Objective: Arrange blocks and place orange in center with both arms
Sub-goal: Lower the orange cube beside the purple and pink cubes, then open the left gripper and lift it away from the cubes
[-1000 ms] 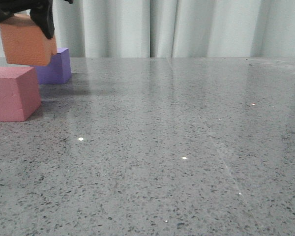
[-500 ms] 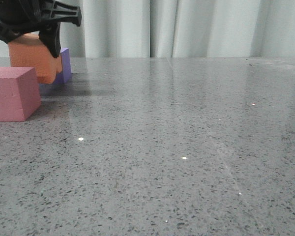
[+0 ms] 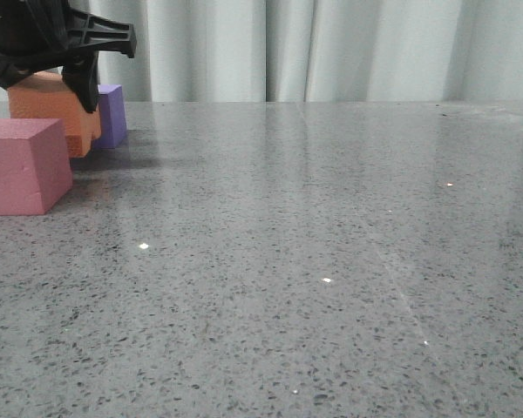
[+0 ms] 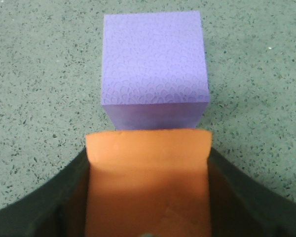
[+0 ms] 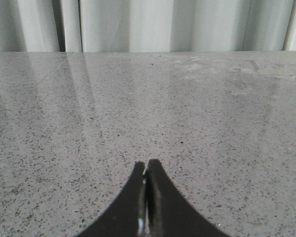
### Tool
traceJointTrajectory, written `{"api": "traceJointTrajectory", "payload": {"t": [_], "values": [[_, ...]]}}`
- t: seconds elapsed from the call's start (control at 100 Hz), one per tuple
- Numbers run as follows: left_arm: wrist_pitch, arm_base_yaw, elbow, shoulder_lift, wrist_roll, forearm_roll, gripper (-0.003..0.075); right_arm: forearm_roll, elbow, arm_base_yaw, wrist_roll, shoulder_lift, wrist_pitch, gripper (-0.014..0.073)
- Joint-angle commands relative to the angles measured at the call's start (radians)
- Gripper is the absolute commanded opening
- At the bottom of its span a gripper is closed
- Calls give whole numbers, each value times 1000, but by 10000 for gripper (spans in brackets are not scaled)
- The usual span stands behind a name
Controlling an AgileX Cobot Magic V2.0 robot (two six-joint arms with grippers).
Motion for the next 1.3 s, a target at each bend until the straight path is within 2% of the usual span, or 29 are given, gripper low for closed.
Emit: {"api": "traceJointTrajectory", "payload": {"t": [0.0, 0.42, 0.49, 0.56, 0.68, 0.76, 1.05, 1.29], "values": [[-36, 5, -28, -34, 10, 7, 168, 0, -13, -5, -6, -25, -88, -67], [-36, 5, -28, 4, 27, -7, 170, 0, -13, -5, -6, -25, -88, -67], [-38, 5, -28, 4, 29, -7, 190, 0, -13, -5, -6, -25, -88, -67], [-51, 5, -28, 2, 43, -9, 267, 0, -13, -5, -6, -25, -88, -67], [-95, 5, -28, -6, 106, -80, 496, 0, -13, -5, -6, -25, -88, -67], [-95, 5, -28, -8, 108, -93, 568, 0, -13, -5, -6, -25, -88, -67], [-75, 5, -30, -13, 129, -93, 571, 0, -13, -5, -6, -25, -88, -67], [-34, 5, -31, -99, 133, -53, 571, 0, -13, -5, -6, -25, -88, -67]]}}
